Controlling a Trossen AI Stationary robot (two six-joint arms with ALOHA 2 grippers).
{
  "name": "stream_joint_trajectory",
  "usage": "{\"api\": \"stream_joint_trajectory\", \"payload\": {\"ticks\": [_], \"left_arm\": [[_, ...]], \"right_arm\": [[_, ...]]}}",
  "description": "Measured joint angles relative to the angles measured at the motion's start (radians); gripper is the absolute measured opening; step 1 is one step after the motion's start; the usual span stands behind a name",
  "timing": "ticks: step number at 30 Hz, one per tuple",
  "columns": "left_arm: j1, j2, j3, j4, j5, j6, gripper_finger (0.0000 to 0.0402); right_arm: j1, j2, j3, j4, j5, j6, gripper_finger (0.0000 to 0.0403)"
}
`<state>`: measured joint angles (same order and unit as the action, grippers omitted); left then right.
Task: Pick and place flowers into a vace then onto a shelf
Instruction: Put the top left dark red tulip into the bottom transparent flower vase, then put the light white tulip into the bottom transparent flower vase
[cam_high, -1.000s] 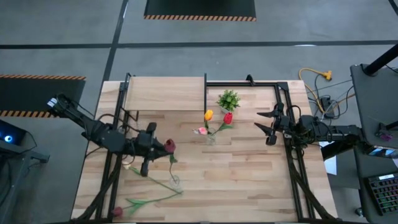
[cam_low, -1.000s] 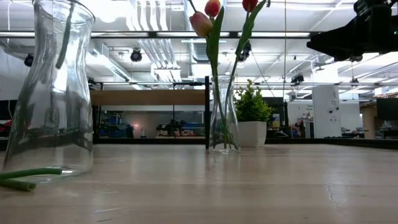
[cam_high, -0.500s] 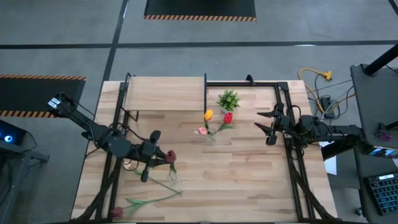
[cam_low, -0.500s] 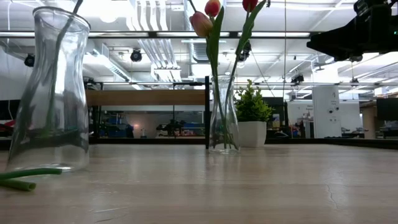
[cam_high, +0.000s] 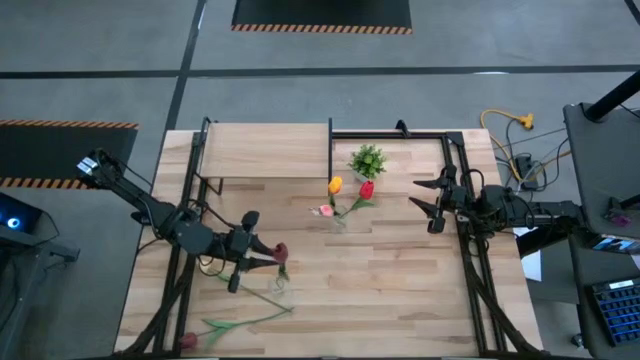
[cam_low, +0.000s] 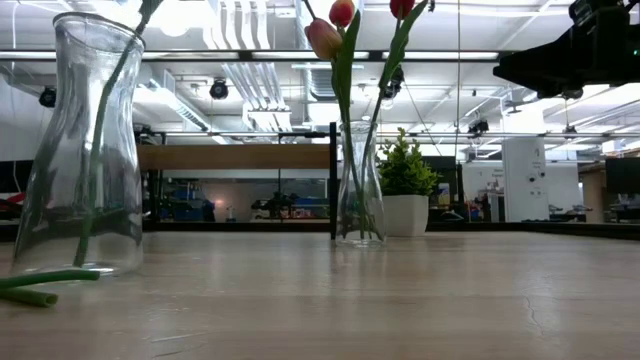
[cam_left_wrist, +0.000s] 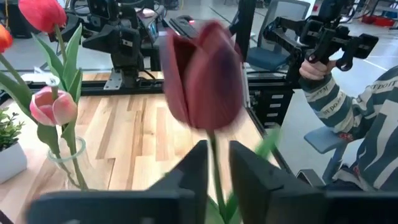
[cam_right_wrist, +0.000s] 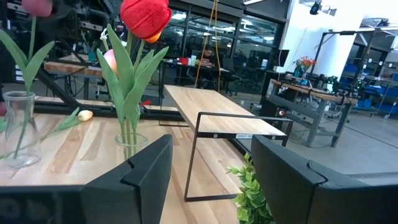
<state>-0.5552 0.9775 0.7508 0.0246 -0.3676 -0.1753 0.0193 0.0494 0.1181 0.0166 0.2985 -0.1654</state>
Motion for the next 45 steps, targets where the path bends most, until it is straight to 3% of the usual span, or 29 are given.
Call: {"api": "stream_joint_trajectory", "payload": {"ticks": [8,16,25,34,38,41,45], "left_arm": [[0.0,-0.003,0.016,-0.021,0.002,-0.049,0.0172],[0.0,-0.039,0.093,-0.165,0.003,-0.285,0.02],[-0.001,-0.052,0.12,-0.325,0.005,-0.835,0.0201],[-0.001,-0.05,0.12,-0.736,0.107,-1.632,0.0201],[-0.001,-0.028,0.12,-0.912,0.178,-1.909,0.0201],[-0.001,0.012,0.12,-0.97,0.278,-2.029,0.0201],[-0.001,0.081,0.12,-0.977,0.387,-2.065,0.0201]], "right_arm": [[0.0,0.0,0.0,0.0,0.0,0.0,0.021],[0.0,0.0,0.0,0.0,0.0,0.0,0.021],[0.0,0.0,0.0,0.0,0.0,0.001,0.021],[0.0,0.0,0.0,0.0,0.0,0.007,0.021],[0.0,0.0,0.0,-0.001,0.0,0.008,0.021],[0.0,0.0,0.0,-0.002,0.0,0.004,0.021],[0.0,0.0,0.0,-0.004,0.0,-0.005,0.021]]}}
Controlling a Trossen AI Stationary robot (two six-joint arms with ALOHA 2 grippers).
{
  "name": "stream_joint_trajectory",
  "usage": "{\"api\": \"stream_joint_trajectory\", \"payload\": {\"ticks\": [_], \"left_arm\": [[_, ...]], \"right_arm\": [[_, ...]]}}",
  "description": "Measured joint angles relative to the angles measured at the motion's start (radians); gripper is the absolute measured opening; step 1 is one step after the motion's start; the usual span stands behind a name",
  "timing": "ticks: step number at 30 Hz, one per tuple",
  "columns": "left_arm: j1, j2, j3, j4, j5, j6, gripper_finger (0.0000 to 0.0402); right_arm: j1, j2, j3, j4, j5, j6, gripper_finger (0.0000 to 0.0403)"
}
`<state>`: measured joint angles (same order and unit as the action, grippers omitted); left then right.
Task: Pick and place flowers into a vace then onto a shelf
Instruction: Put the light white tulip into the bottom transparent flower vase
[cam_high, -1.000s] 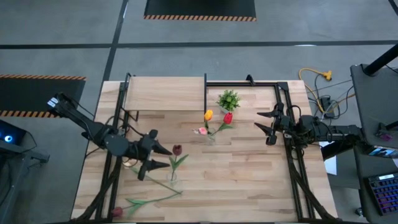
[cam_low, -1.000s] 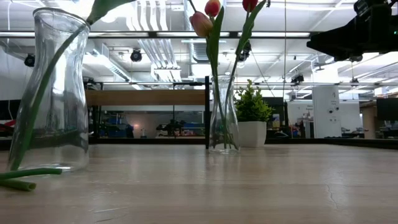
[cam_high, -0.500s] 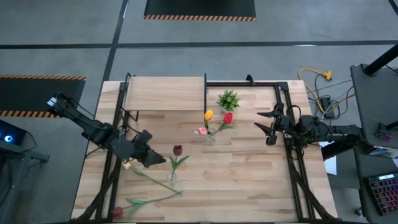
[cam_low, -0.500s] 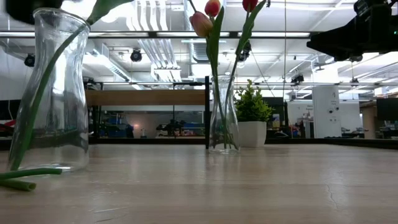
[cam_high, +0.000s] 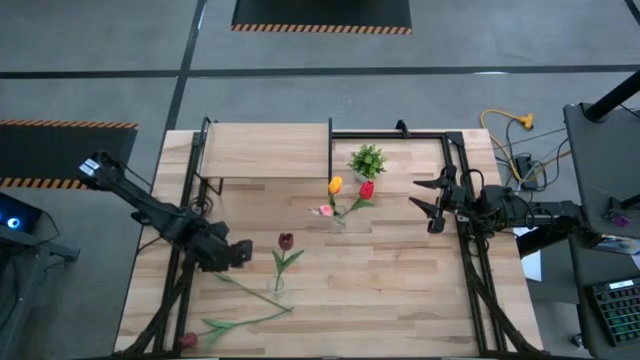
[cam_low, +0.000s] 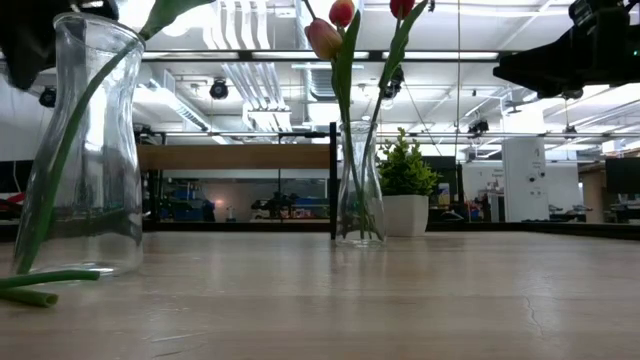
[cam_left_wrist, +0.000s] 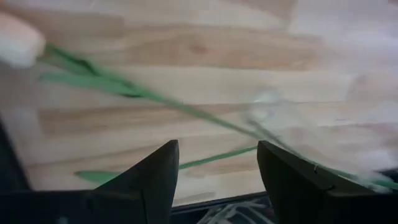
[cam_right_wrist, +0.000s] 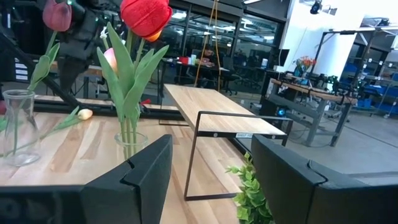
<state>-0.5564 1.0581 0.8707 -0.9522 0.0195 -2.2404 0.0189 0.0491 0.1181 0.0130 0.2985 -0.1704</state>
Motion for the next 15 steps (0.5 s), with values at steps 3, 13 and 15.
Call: {"api": "stream_joint_trajectory", "payload": {"ticks": [3,13,15], "left_arm": [[0.0,0.056,0.002,-0.001,0.054,-0.004,0.0201],[0.0,0.272,0.014,-0.001,0.172,-0.001,0.0201],[-0.009,0.308,0.014,-0.001,0.205,-0.002,0.0201]], "right_arm": [[0.0,0.0,0.0,-0.001,0.0,-0.016,0.021],[0.0,0.0,0.0,-0.001,0.0,-0.016,0.021],[0.0,0.0,0.0,-0.001,0.0,-0.016,0.021]]}}
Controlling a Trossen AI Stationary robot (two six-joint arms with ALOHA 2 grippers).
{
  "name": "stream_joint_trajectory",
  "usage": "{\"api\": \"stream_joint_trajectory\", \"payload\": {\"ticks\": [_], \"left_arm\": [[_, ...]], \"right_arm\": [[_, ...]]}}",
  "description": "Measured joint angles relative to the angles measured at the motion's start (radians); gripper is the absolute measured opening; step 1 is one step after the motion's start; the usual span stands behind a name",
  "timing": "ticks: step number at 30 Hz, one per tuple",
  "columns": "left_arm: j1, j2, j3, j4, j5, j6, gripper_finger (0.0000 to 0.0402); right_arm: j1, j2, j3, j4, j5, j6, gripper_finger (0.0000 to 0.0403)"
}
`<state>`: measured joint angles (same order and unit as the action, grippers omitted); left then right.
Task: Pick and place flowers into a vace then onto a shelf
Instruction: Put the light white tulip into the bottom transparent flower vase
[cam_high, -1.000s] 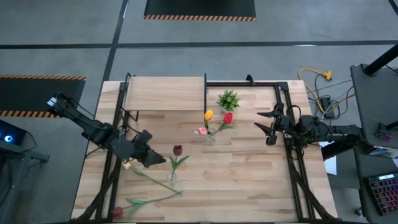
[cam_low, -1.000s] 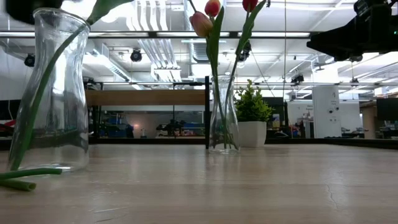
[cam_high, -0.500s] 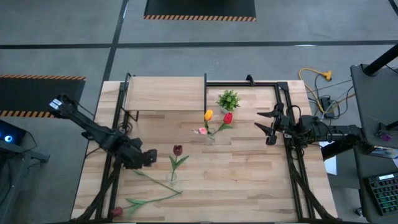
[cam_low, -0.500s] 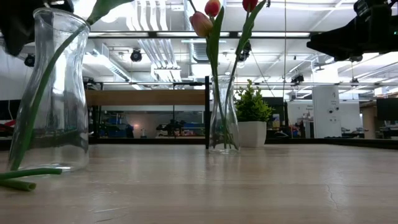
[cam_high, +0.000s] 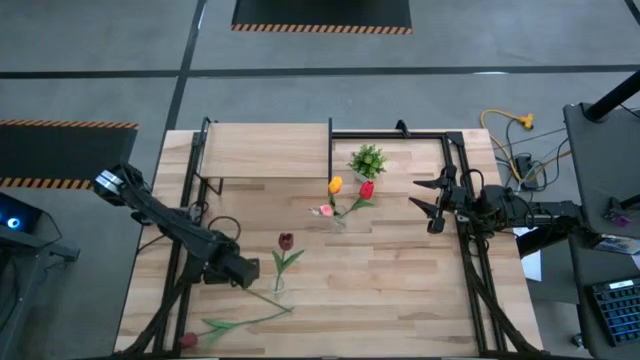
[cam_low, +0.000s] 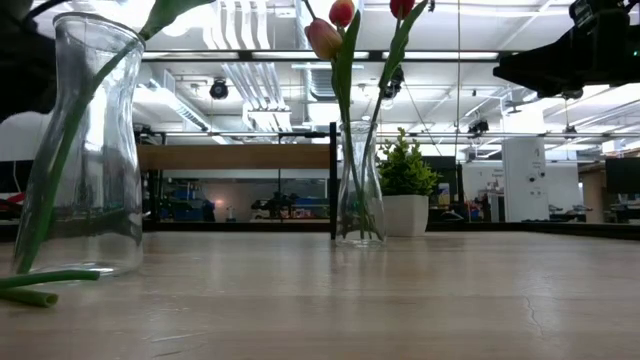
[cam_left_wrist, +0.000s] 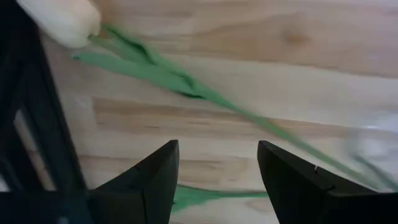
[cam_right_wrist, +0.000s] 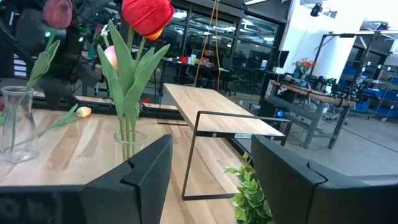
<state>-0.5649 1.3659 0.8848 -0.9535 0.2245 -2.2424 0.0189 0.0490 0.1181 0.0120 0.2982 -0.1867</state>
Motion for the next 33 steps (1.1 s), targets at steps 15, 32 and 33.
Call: {"api": "stream_joint_trajectory", "payload": {"ticks": [15,32,33], "left_arm": [[-0.03,0.16,0.011,-0.04,0.031,-0.085,0.0201],[-0.03,0.22,0.01,-0.104,-0.103,-0.16,0.0201],[-0.03,0.22,0.01,-0.105,-0.104,-0.16,0.0201]], "right_arm": [[0.0,0.0,0.0,0.0,0.0,0.0,0.021],[0.0,0.0,0.0,0.002,0.0,-0.005,0.021],[0.0,0.0,0.0,0.002,0.0,-0.006,0.021]]}}
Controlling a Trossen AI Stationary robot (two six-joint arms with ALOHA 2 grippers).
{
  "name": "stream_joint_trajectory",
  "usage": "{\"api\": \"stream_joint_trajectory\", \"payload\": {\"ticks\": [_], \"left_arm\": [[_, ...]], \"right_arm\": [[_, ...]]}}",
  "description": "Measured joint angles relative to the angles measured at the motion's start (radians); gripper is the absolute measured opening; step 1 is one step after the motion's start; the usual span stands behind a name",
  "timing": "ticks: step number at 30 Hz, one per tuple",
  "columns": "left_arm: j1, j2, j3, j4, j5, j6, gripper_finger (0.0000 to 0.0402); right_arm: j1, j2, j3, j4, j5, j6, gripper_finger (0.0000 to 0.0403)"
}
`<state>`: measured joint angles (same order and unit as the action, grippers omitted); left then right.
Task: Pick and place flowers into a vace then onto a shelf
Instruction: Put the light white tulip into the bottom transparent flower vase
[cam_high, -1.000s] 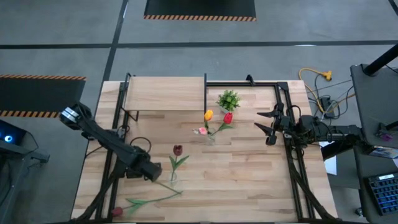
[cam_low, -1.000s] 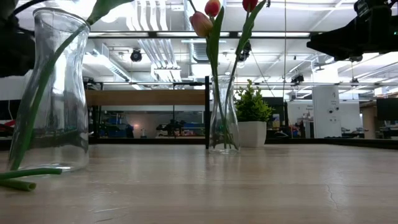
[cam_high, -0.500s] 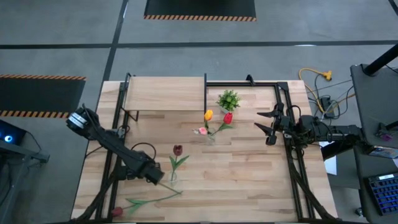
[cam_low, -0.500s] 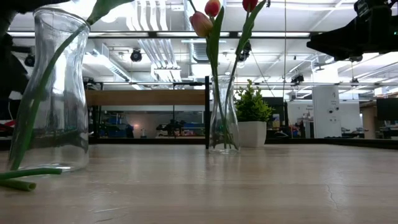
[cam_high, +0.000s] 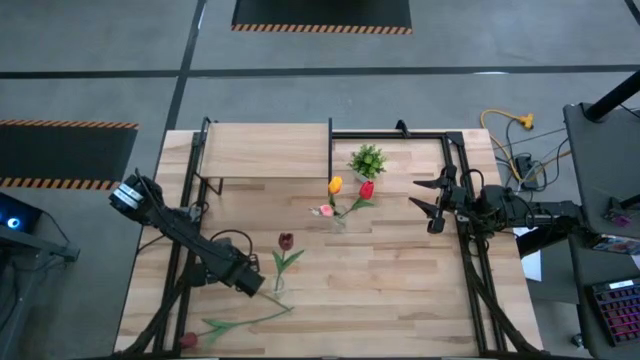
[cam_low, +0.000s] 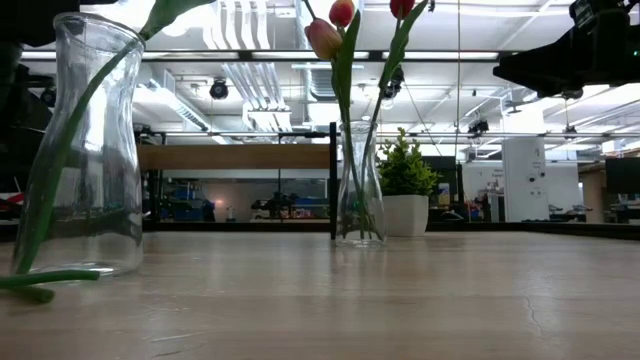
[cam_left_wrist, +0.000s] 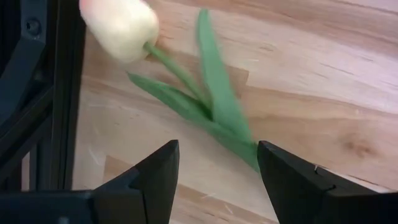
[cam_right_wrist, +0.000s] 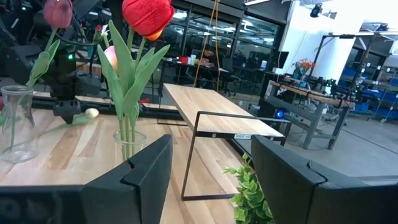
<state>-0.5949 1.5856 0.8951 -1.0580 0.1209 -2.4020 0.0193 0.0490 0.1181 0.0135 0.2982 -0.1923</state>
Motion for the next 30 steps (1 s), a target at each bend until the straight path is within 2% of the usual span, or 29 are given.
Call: {"api": "stream_joint_trajectory", "payload": {"ticks": [6,14,26,30], "left_arm": [[0.001,0.0,-0.014,0.003,-0.012,0.0,0.0201],[0.002,0.0,-0.06,0.047,-0.126,-0.006,0.0201],[0.006,-0.003,-0.097,0.086,-0.129,0.053,0.0199],[0.006,-0.003,-0.097,0.089,-0.13,0.077,0.0178]], "right_arm": [[0.0,0.0,0.0,0.0,0.0,-0.002,0.021],[0.0,0.0,0.0,0.0,0.0,-0.003,0.021],[0.0,0.0,0.0,0.0,0.0,-0.003,0.021],[0.0,0.0,0.0,0.0,0.0,-0.003,0.021]]}}
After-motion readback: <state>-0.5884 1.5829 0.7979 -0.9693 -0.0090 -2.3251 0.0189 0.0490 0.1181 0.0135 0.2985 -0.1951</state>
